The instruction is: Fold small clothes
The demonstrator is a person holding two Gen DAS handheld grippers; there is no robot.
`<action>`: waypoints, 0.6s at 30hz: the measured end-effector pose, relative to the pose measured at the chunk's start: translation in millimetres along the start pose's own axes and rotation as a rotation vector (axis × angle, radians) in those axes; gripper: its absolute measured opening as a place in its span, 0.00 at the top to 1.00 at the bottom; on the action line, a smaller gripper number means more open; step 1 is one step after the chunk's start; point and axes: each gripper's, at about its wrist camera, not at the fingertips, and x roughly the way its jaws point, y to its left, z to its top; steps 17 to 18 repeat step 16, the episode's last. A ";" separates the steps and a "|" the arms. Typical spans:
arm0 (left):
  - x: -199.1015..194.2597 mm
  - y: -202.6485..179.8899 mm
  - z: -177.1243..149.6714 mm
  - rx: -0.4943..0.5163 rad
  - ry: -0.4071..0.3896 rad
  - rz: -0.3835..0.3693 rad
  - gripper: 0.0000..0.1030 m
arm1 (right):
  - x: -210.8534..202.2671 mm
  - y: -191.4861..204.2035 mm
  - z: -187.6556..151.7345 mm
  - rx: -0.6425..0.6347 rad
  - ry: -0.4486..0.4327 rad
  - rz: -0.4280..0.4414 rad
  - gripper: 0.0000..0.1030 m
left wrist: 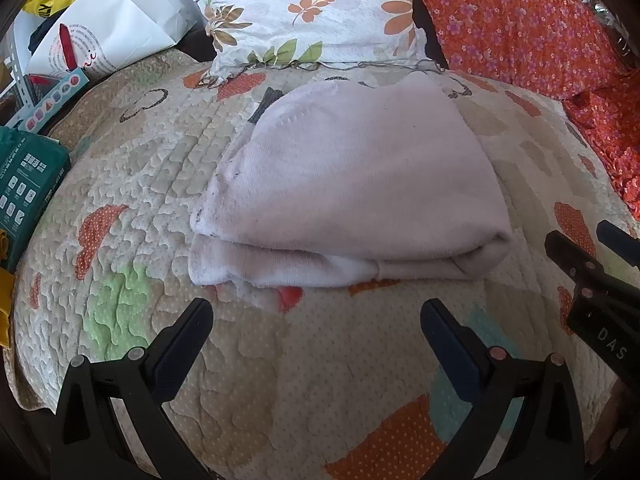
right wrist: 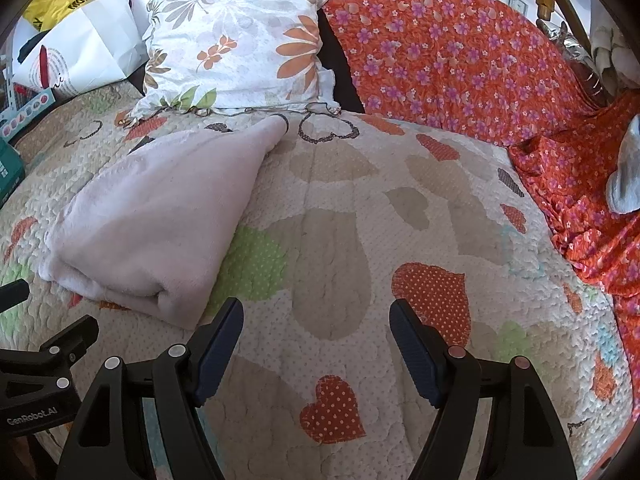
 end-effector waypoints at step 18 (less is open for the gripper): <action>-7.9 4.3 -7.7 -0.009 -0.022 0.034 0.00 | -1.1 -1.6 -5.2 -0.026 0.042 -0.013 0.19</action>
